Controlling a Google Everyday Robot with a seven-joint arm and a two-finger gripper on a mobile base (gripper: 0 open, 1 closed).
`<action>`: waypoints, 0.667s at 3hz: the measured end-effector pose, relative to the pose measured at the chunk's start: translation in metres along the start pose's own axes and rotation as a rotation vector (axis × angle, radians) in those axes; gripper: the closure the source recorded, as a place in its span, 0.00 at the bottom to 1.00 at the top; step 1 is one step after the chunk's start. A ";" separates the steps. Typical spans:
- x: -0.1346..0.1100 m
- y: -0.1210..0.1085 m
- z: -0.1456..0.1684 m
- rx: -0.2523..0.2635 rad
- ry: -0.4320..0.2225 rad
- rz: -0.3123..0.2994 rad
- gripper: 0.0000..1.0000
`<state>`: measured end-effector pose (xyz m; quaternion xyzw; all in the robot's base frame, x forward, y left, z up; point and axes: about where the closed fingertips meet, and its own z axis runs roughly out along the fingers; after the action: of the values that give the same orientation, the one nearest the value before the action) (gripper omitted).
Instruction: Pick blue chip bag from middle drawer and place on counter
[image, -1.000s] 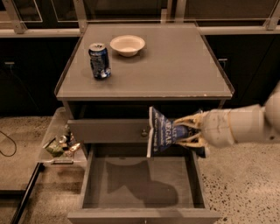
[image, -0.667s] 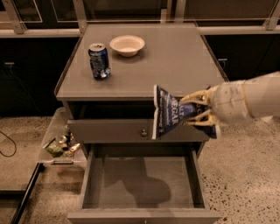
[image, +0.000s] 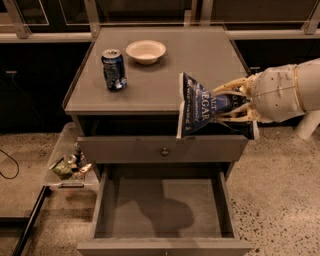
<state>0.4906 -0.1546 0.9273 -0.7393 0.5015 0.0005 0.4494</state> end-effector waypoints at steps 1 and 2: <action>0.013 -0.029 0.005 0.028 -0.023 0.000 1.00; 0.040 -0.068 0.019 0.064 -0.058 0.046 1.00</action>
Offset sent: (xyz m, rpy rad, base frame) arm 0.1406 -0.0246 0.0254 0.1812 -0.0046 -0.0519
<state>0.5694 -0.1655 0.9430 -0.7125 0.5050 0.0166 0.4870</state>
